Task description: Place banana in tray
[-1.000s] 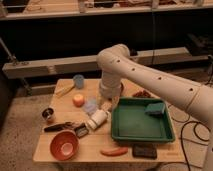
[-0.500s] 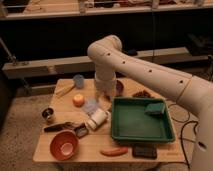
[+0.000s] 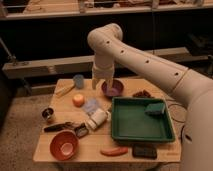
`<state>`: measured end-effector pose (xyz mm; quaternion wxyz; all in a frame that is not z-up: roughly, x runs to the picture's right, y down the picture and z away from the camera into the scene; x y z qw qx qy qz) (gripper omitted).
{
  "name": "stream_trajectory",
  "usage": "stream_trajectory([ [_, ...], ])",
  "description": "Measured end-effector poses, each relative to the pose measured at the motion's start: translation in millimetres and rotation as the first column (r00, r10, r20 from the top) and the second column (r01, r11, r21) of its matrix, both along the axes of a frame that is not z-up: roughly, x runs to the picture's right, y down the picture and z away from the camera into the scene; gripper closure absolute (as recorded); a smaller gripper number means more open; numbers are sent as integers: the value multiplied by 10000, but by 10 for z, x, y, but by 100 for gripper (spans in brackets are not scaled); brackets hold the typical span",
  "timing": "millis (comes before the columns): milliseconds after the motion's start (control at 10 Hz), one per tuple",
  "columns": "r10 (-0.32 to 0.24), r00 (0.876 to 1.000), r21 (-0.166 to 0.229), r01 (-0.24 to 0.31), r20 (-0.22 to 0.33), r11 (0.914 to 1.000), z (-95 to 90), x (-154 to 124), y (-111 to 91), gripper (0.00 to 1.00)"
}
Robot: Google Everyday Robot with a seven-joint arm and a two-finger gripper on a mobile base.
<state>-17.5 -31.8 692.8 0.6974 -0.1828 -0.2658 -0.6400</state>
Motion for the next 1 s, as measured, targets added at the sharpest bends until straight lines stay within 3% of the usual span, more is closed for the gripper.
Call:
stream_trajectory([
  [200, 833, 9960, 393, -846, 332, 9956, 58, -146, -178, 50],
  [400, 2213, 9693, 996, -2320, 1074, 9676, 192, -350, -436, 50],
  [500, 2558, 9565, 1123, -2721, 1405, 9557, 228, -469, -513, 50],
  [600, 2711, 9509, 1198, -2896, 1494, 9496, 236, -480, -545, 50],
  [1000, 2689, 9518, 1187, -2869, 1474, 9506, 232, -484, -538, 50],
])
